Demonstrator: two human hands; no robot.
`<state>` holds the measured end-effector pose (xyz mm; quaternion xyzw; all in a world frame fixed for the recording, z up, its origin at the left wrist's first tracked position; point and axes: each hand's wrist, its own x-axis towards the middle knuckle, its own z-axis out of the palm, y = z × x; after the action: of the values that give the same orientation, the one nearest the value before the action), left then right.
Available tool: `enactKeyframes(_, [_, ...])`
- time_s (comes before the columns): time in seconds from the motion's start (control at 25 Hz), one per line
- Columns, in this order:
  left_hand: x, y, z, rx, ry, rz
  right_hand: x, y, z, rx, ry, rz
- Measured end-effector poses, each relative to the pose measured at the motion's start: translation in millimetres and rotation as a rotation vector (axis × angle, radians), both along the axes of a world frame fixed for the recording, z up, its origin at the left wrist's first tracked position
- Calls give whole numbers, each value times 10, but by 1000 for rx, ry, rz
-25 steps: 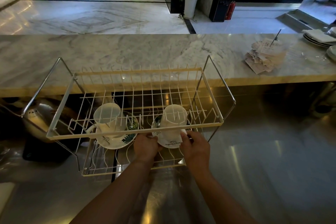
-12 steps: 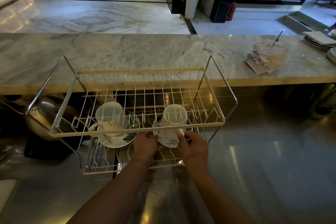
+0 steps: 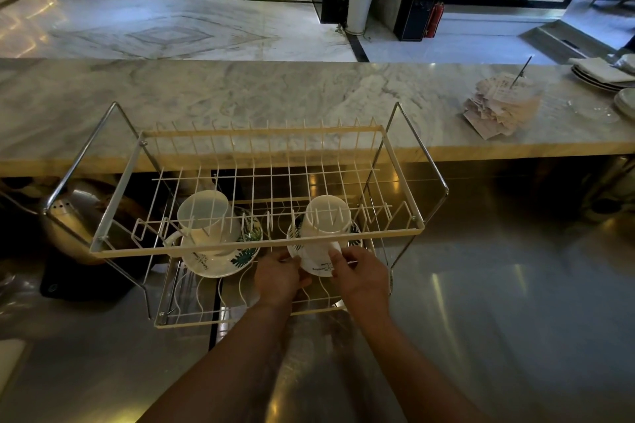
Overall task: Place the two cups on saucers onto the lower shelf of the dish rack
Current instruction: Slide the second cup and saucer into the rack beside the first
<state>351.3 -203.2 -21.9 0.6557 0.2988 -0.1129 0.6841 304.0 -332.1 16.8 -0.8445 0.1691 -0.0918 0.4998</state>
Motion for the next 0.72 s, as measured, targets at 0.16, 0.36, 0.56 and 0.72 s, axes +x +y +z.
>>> enactKeyframes(0.16, [41,2,15,13,9,18,4,17,-54,-33,33,12])
enactKeyframes(0.36, [64,28,17,5,19,4,38,31,-66,-24,69,7])
enactKeyframes(0.56, [72,52,27,6,23,7,31,68,-45,10,70,12])
enactKeyframes(0.72, [64,55,18,-10,22,18,22,64,-59,21,76,22])
